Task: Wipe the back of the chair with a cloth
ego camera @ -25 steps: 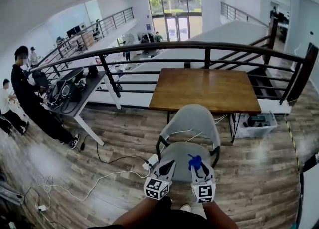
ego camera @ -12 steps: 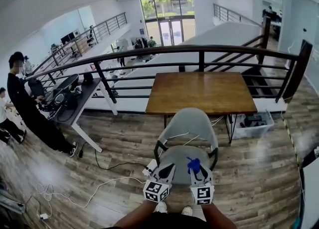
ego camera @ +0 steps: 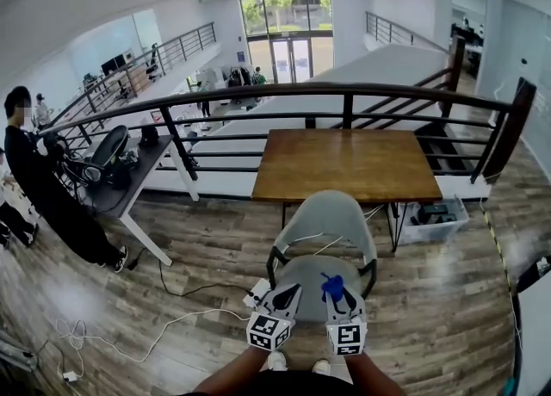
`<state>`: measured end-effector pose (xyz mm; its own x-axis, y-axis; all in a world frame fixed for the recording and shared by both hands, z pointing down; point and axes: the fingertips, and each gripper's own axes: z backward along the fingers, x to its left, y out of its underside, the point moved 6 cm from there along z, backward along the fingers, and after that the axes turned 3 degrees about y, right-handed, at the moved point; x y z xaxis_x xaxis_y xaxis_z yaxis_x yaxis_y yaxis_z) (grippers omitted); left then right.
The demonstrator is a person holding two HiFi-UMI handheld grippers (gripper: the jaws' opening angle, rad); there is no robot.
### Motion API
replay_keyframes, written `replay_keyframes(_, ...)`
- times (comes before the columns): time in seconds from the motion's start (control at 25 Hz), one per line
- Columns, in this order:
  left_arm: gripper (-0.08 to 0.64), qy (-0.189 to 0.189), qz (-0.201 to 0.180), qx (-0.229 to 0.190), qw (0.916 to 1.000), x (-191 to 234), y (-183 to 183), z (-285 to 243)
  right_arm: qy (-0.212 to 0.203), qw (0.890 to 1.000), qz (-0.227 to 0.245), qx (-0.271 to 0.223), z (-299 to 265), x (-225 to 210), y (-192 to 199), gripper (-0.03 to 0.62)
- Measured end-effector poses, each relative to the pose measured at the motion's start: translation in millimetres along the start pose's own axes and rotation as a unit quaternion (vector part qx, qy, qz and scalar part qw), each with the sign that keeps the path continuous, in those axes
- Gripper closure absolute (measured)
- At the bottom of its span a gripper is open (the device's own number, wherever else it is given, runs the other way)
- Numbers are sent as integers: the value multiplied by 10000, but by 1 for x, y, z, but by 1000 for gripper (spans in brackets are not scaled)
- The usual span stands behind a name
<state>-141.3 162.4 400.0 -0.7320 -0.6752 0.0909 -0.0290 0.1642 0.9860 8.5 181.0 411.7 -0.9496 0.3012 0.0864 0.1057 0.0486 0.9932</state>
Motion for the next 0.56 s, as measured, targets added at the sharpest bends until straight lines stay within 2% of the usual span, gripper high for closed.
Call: replay_keyframes(0.56,561,25,50,79,10000,7,5,6,-46,9999,-32,88,-2,9,1,476)
